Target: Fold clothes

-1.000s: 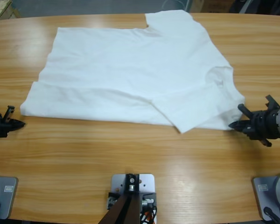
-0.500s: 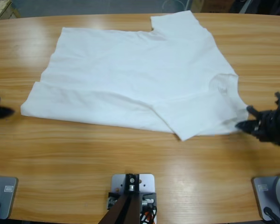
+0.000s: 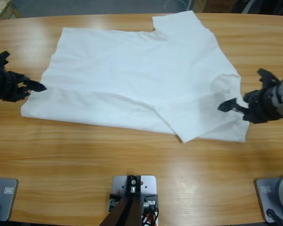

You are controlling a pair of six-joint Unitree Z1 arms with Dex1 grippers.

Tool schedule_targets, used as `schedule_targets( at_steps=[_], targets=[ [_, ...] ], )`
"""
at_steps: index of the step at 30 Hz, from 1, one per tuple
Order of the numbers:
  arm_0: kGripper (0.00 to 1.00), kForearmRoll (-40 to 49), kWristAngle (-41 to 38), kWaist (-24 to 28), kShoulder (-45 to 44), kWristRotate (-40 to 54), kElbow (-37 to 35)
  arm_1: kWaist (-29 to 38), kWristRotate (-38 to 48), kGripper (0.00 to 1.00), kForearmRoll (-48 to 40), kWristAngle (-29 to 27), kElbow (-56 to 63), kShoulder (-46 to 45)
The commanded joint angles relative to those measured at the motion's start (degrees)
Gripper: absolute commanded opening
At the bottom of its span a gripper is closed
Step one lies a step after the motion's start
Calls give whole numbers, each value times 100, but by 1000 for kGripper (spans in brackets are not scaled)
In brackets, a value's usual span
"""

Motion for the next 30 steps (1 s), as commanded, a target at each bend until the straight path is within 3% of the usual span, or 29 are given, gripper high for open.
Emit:
schedule_targets(
  at_steps=[1, 13, 21, 25, 30],
  targets=[
    [918, -170, 267, -53, 1133, 503, -338, 318, -73, 648, -325, 123, 19, 724],
    [919, -396, 268, -198, 1766, 564, 31, 318, -21, 651, -622, 148, 19, 1111],
    [922, -212, 188, -1175, 1277, -423, 695, 628, 218, 655, -671, 227, 293, 1074],
    [922, 180, 119, -1695, 838, -1114, 922, 830, 452, 665, -536, 236, 537, 942],
    [948, 1101, 114, -1725, 680, -1366, 685, 1023, 647, 705, -251, 266, 678, 712]
  ],
)
